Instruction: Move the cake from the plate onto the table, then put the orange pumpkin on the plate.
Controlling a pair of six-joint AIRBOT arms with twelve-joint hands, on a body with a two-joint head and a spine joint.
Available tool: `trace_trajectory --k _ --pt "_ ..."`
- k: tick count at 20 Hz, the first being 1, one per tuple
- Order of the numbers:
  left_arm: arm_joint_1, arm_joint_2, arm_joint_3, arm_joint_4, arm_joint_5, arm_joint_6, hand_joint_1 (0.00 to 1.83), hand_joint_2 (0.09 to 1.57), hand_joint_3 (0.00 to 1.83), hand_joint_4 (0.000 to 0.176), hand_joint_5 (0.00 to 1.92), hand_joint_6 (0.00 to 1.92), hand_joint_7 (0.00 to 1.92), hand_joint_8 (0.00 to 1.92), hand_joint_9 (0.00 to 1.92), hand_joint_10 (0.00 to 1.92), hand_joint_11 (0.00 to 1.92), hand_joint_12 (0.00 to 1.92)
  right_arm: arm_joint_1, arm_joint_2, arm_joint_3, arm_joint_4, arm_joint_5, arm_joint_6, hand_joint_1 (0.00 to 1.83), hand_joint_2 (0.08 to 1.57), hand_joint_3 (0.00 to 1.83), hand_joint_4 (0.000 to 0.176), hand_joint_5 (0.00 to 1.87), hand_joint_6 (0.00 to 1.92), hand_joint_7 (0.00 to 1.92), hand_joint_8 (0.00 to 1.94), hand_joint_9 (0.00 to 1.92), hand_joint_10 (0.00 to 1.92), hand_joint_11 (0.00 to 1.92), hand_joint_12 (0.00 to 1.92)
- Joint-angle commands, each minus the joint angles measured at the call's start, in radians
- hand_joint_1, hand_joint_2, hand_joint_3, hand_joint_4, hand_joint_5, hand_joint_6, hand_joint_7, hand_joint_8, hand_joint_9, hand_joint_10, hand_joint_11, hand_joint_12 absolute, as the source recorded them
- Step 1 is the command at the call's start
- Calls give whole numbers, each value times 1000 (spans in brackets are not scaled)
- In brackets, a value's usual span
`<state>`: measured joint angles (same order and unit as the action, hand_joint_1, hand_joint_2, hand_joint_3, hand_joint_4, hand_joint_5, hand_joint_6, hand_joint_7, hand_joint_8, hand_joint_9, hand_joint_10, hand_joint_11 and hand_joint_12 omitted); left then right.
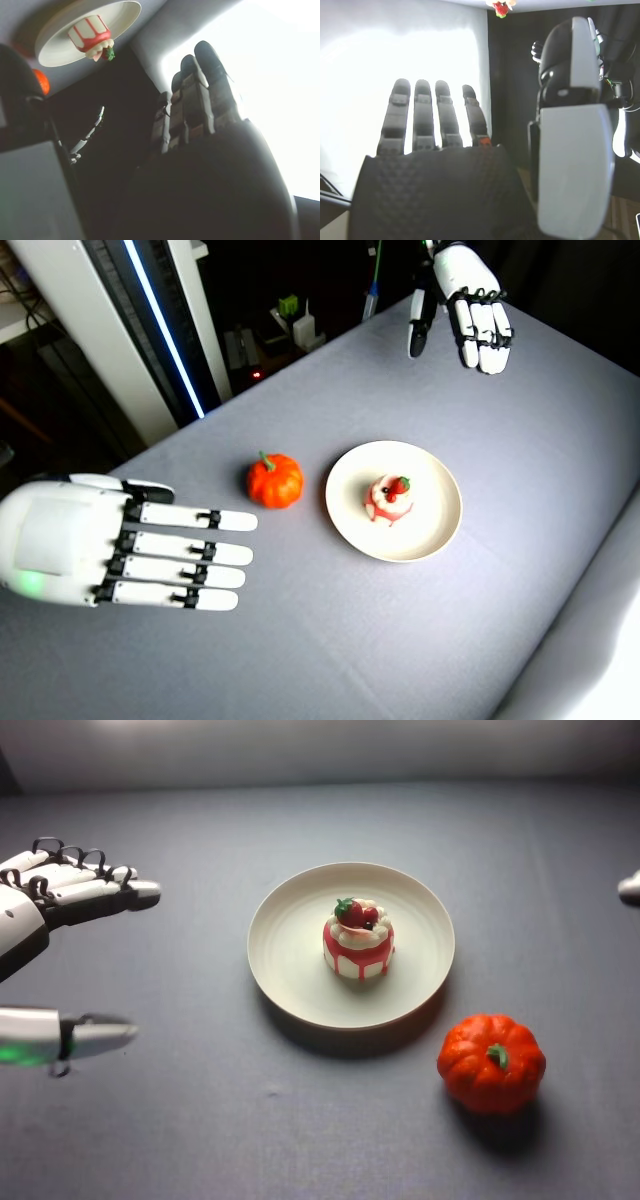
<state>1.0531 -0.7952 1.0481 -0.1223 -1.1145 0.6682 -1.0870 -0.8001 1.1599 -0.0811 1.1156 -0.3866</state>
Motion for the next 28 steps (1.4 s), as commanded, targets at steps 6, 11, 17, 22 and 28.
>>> trace_trajectory --k 6,11,17,22,28 --pt "-13 -5 12 -11 -101 -6 607 1001 0 16 373 1 271 7 272 15 0 696 14 -3 8 33 108 7 610 1307 0 0 407 2 368 3 336 2 0 874" --pt "-189 -79 106 104 43 -40 645 991 2 74 302 0 255 0 230 0 0 640 19 -4 9 22 108 9 470 1314 3 0 391 3 374 2 355 8 21 891" --pt "-467 -197 238 346 253 -140 790 867 0 93 372 2 295 2 284 3 0 712 22 -5 10 4 108 9 543 1308 1 0 404 0 402 1 423 13 92 983" --pt "-654 -309 303 522 390 -168 723 878 0 86 405 0 379 1 349 0 0 991 22 -9 18 3 105 10 604 1300 0 0 486 2 569 8 607 19 198 1191" --pt "-696 -411 370 566 444 -197 616 857 0 153 330 0 376 4 388 8 112 805 24 -17 34 10 81 14 683 1282 2 0 478 0 535 0 598 0 196 1113"
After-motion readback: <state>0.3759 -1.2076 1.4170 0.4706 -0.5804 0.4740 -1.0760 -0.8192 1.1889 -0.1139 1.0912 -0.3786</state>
